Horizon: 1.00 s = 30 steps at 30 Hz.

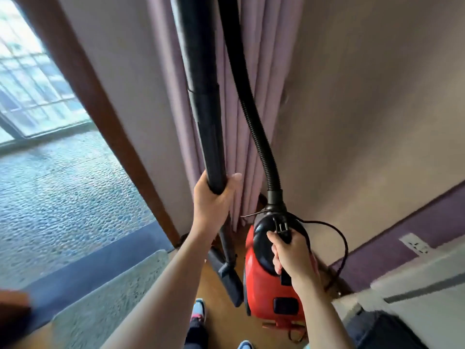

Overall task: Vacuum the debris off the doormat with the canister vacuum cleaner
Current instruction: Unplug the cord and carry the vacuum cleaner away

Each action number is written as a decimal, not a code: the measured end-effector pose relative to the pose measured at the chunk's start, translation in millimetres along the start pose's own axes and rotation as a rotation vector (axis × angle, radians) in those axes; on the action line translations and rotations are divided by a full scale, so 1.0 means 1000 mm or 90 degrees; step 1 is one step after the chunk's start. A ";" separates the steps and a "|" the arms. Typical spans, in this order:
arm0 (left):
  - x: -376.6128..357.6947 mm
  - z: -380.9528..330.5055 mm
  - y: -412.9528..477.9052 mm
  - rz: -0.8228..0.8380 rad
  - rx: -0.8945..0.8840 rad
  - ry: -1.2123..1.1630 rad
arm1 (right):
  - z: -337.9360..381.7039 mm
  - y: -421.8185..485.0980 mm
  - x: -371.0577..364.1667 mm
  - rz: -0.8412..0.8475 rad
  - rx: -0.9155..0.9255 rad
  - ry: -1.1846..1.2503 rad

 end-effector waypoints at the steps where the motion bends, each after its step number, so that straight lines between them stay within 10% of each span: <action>1: 0.013 0.003 -0.009 -0.032 0.014 0.006 | -0.002 0.000 -0.009 0.019 -0.005 -0.007; 30: 0.495 -0.005 -0.414 -0.686 0.018 0.076 | -0.043 -0.186 -0.530 0.695 0.022 -0.377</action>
Point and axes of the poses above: each hand's wrist, its own y-axis towards the middle knuckle, its own x-axis out of the back of the hand, z = x × y, the point moved 6 cm from there along y, towards the middle knuckle, and after that the axes turned 15 degrees about z, right-handed, at the moved point
